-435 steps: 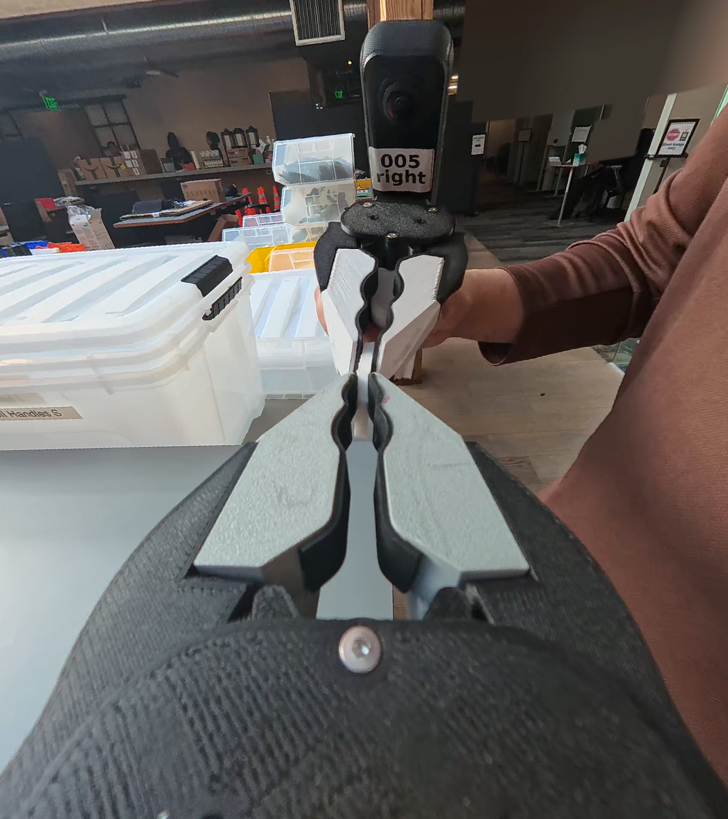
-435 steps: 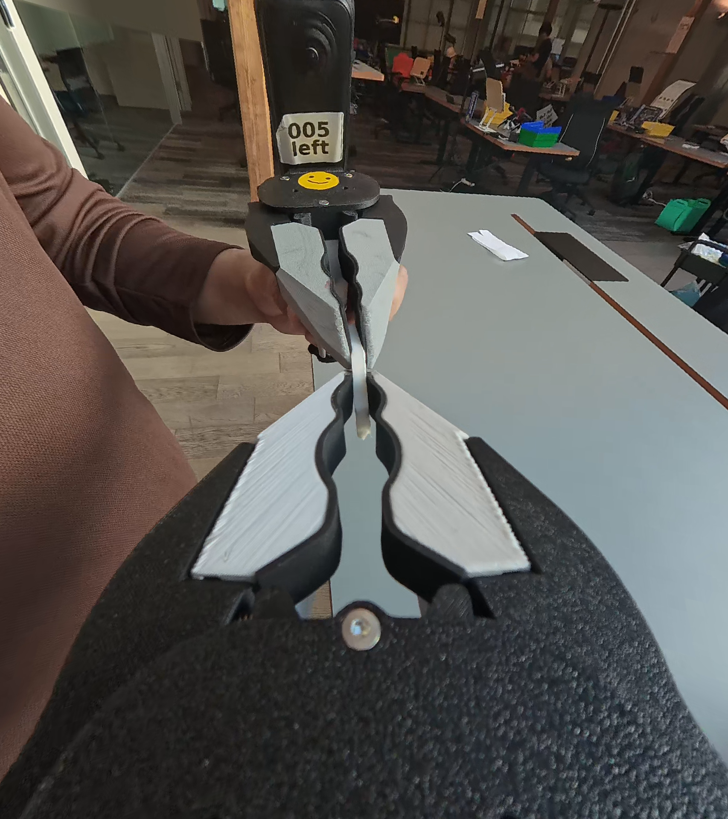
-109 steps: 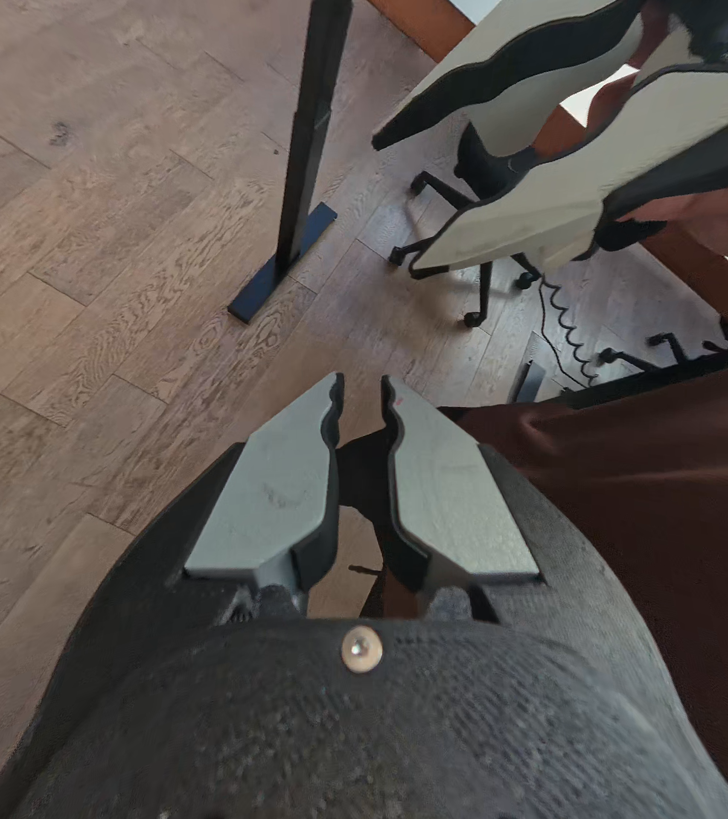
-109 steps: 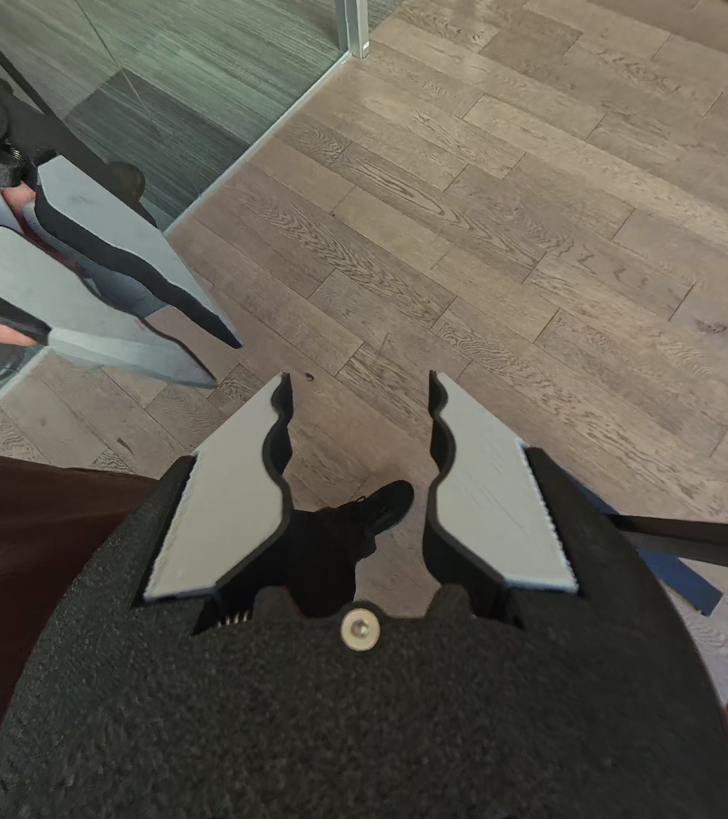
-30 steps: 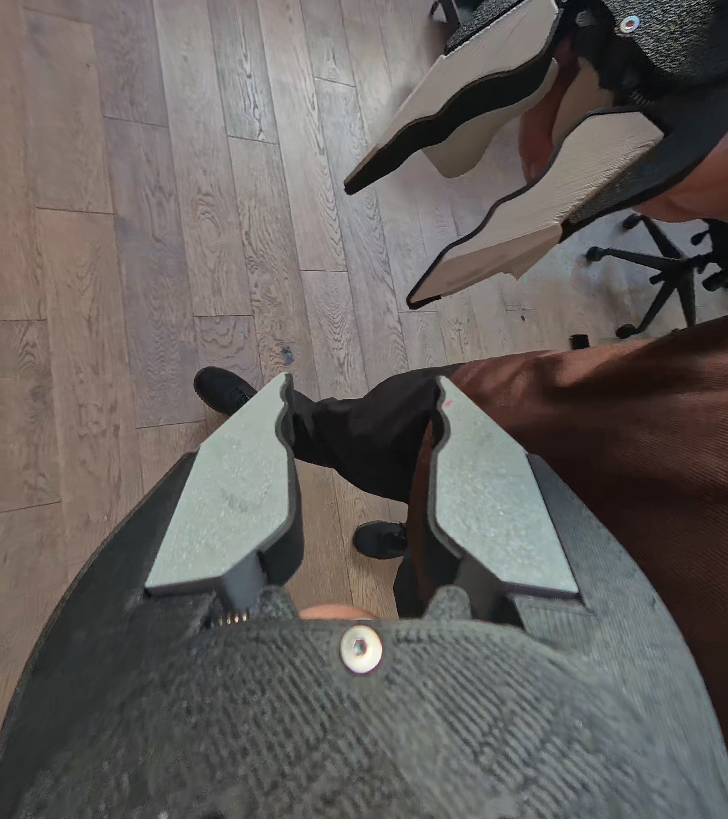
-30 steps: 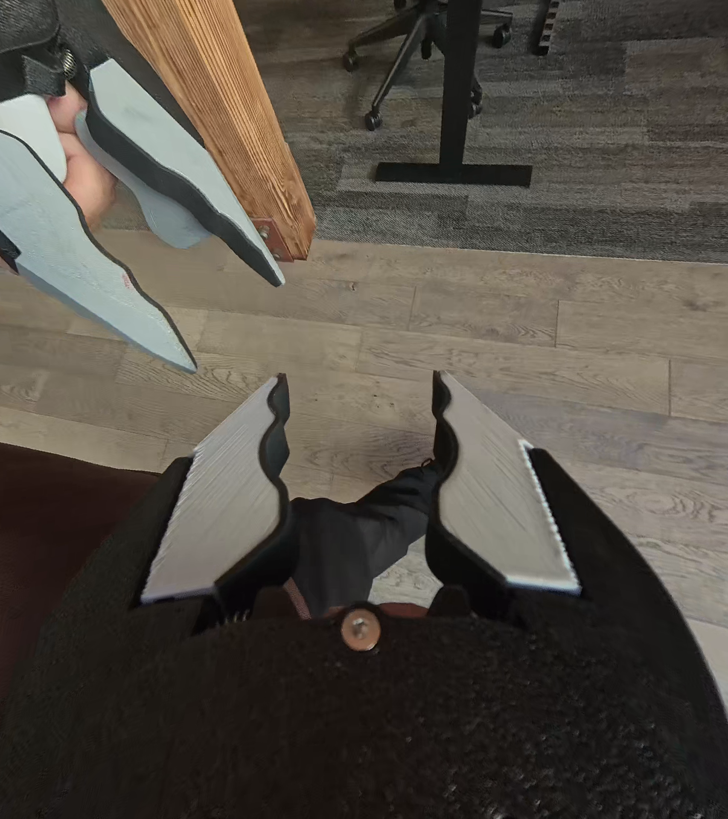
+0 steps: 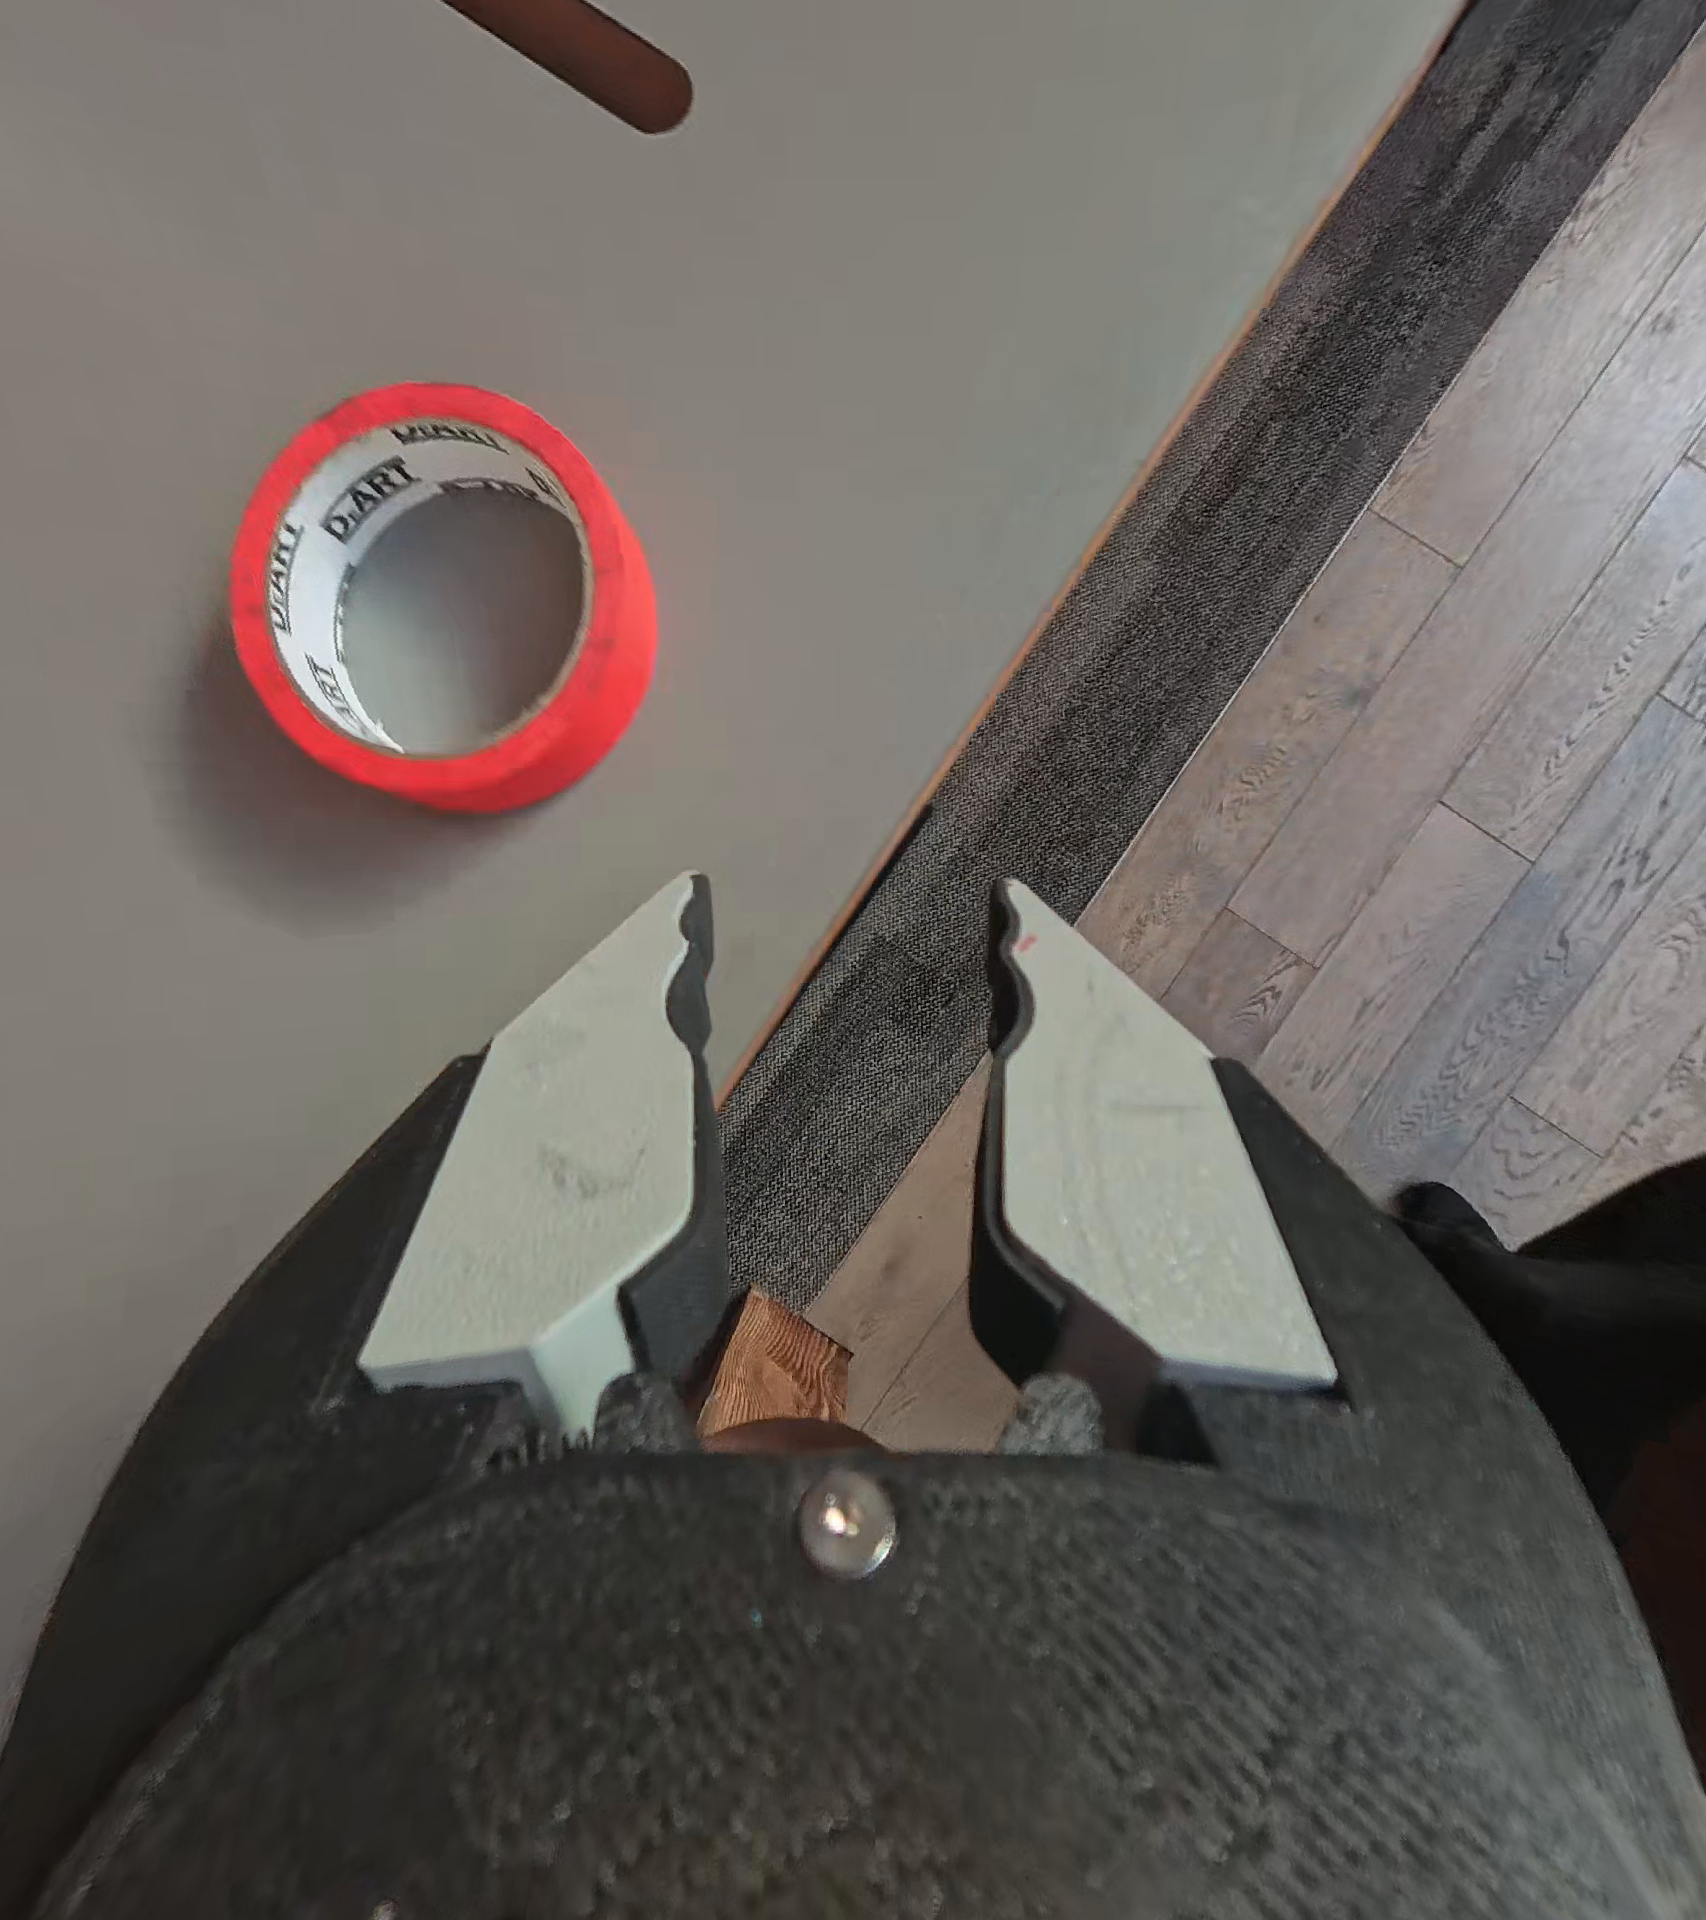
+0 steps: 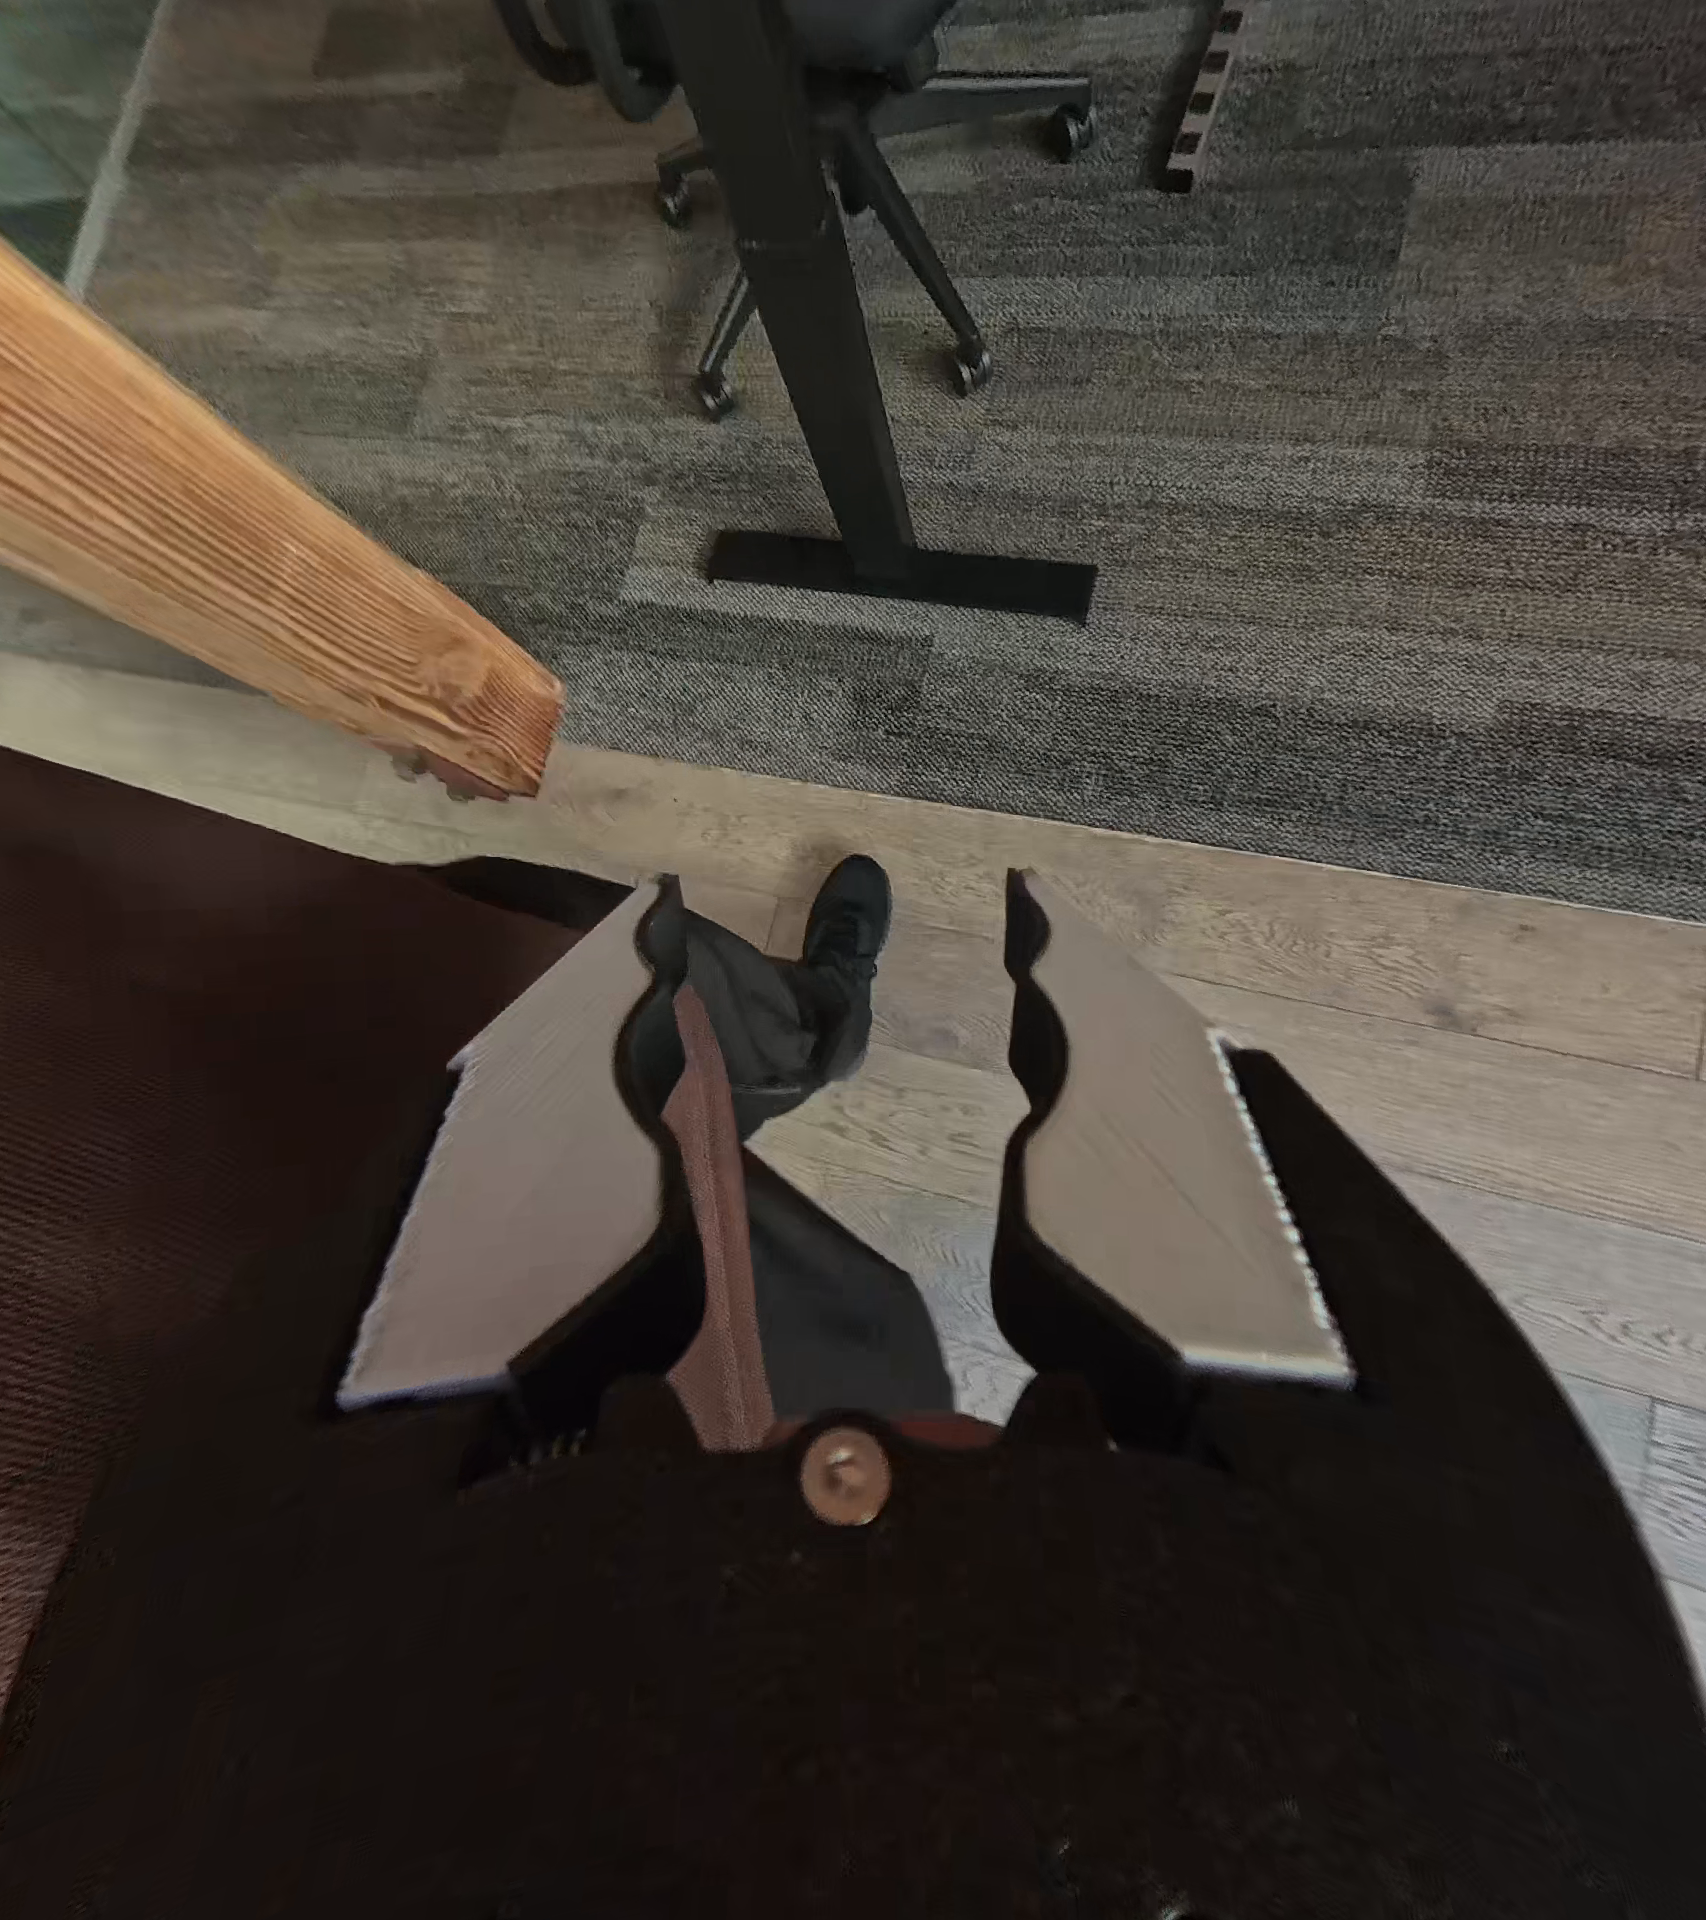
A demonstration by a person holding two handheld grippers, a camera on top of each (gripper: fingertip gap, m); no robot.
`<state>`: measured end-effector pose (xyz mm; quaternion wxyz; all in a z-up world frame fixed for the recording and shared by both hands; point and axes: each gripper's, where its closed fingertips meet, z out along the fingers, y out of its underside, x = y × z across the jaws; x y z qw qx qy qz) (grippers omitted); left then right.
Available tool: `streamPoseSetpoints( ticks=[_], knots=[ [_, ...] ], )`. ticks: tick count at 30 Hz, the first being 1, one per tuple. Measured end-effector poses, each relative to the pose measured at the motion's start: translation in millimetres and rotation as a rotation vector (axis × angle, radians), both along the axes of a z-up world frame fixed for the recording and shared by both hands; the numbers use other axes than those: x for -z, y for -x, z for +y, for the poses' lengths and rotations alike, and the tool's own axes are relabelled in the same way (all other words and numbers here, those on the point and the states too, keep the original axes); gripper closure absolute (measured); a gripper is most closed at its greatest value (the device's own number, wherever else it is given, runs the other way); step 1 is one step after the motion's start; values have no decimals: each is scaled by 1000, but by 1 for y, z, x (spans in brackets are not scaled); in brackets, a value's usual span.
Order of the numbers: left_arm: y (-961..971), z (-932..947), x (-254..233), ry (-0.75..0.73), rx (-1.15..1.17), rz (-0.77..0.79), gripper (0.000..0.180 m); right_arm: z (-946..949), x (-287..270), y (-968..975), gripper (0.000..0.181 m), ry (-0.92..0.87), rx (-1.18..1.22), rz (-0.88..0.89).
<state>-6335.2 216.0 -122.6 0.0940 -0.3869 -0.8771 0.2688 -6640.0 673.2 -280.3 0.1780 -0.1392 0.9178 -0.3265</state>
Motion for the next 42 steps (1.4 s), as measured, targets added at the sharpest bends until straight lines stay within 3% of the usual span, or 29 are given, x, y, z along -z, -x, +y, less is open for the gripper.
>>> streamPoseSetpoints(
  ticks=[5, 7, 8, 13, 17, 22, 26, 33, 38, 40, 42],
  knots=[
    [-14, -67, 41, -94, 31, -130, 112, -91, -27, -12, 122, 31, -26, 15],
    [-12, -75, 56, -126, 65, -136, 135, -125, -38, -24, 122, 39, -65, -28],
    [-6, -78, 56, -126, 62, -85, 162, -142, -43, -30, 123, 43, -95, -44],
    [-7, -87, 56, -96, 66, -70, 171, -222, -55, -54, 122, 75, -272, -68],
    [14, -83, 29, 60, 86, 22, 171, -288, -68, -77, 122, 114, -431, -186],
    [99, -29, -54, 333, 315, 350, 171, -363, -115, -107, 130, 96, -703, -452],
    [150, 8, -71, 293, 404, 477, 171, -410, -193, -117, 126, 161, -892, -663],
    [180, 10, -69, 314, 389, 539, 170, -451, -270, -134, 124, 29, -1037, -1075],
    [179, -7, -62, 314, 417, 565, 171, -470, -267, -162, 140, -125, -1076, -1107],
    [172, -20, -54, 286, 409, 560, 169, -479, -266, -174, 165, -112, -1075, -1065],
    [161, -38, -49, 264, 382, 585, 167, -491, -262, -187, 168, -35, -1066, -959]
  ],
)
